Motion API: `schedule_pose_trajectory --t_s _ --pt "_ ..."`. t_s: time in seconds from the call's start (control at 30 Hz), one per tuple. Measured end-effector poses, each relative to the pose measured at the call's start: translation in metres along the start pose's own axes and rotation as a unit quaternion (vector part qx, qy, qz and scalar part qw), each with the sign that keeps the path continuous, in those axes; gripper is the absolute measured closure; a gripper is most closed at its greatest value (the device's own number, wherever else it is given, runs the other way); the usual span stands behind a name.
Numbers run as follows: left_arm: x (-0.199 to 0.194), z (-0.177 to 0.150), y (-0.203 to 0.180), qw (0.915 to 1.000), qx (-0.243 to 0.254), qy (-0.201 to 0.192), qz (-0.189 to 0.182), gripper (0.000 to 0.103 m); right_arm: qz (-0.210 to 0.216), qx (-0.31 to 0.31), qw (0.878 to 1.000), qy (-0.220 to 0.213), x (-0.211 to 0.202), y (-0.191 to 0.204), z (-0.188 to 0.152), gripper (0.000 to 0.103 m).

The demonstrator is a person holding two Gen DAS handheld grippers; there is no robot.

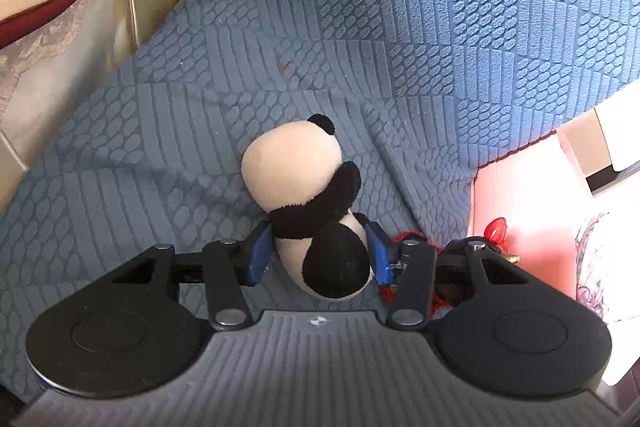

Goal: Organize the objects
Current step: 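Lift the panda with the left gripper while the right gripper lifts the red toy, then carry the panda in the left gripper while the right gripper carries the red toy over the box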

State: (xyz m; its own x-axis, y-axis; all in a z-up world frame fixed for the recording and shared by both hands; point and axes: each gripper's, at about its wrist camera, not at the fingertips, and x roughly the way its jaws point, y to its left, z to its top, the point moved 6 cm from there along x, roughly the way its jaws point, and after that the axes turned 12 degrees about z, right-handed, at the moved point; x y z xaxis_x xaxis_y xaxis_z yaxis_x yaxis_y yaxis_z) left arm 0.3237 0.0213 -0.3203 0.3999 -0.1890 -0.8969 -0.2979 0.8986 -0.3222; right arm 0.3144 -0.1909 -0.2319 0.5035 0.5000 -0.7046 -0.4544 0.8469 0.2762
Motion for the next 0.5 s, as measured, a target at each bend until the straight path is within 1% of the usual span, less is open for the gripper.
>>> schedule_pose_trajectory --t_s 0.17,0.27,0.4,0.5 --pt "-0.004 -0.002 -0.001 1.0 0.005 -0.001 -0.003 0.048 0.003 -0.017 1.0 0.005 -0.004 0.003 0.008 0.043" --pt "-0.007 -0.005 0.001 0.9999 0.013 -0.005 0.005 0.048 0.02 -0.01 1.0 0.016 -0.009 0.002 0.012 0.043" --pt "-0.011 -0.005 0.002 0.9999 0.011 -0.007 0.003 0.048 0.03 -0.013 0.999 0.023 -0.021 0.001 0.014 0.043" --pt "-0.012 -0.006 -0.003 0.9998 0.017 -0.008 -0.001 0.048 0.047 0.0 0.999 0.028 -0.031 0.0 0.015 0.043"
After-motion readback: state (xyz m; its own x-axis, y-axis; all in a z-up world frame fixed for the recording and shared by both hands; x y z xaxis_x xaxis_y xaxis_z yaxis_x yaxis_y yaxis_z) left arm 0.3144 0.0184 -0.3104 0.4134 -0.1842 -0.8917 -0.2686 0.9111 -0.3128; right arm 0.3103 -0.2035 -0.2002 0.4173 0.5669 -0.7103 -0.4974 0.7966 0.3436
